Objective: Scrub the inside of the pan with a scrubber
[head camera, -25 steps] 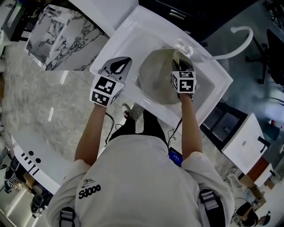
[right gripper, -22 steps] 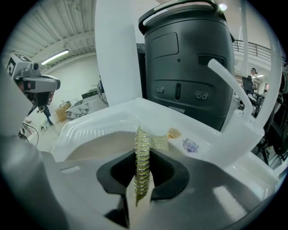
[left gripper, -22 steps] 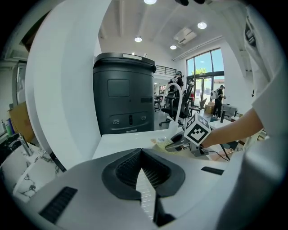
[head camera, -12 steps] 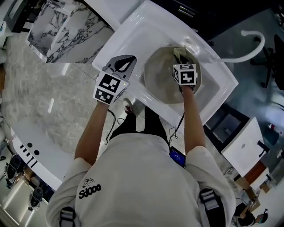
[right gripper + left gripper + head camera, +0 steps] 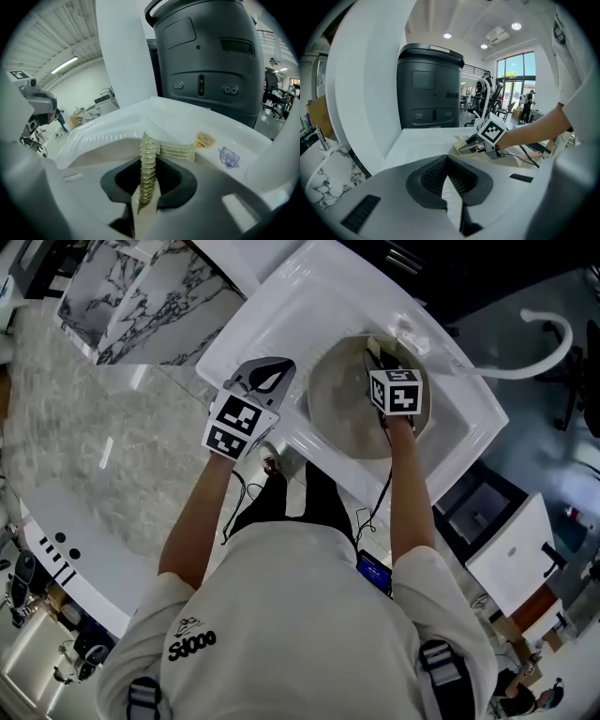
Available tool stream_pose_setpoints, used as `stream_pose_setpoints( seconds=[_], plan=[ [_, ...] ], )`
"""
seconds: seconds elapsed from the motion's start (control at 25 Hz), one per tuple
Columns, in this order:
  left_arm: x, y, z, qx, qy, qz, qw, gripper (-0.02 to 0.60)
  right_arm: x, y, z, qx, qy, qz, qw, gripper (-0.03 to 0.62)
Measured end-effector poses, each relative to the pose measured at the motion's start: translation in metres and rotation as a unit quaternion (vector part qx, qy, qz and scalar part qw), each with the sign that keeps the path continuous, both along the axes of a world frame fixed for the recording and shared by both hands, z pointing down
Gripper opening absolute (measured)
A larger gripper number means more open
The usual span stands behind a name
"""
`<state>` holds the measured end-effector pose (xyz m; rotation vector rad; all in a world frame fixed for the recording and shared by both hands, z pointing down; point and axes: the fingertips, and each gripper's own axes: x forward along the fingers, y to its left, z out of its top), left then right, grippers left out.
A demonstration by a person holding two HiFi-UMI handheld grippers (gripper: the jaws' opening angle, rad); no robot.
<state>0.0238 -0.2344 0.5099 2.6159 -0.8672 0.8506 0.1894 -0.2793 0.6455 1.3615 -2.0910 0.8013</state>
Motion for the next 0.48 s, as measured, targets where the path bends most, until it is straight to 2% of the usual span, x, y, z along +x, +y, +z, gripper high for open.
stream_pose_setpoints(
  seconds=[0.32,0.48],
  plan=[
    [-0.004,0.009,0.001,-0.009,-0.004,-0.007,0.9999,0.000,-0.033,-0.004,-0.006,0.019,-0.050,-0.021,0.998,0.081],
    [-0.006,0.015,0.002,-0.012,-0.005,-0.007,0.9999,0.000,-0.058,-0.001,-0.011,0.026,-0.079,-0.063,0.995,0.081]
  ],
)
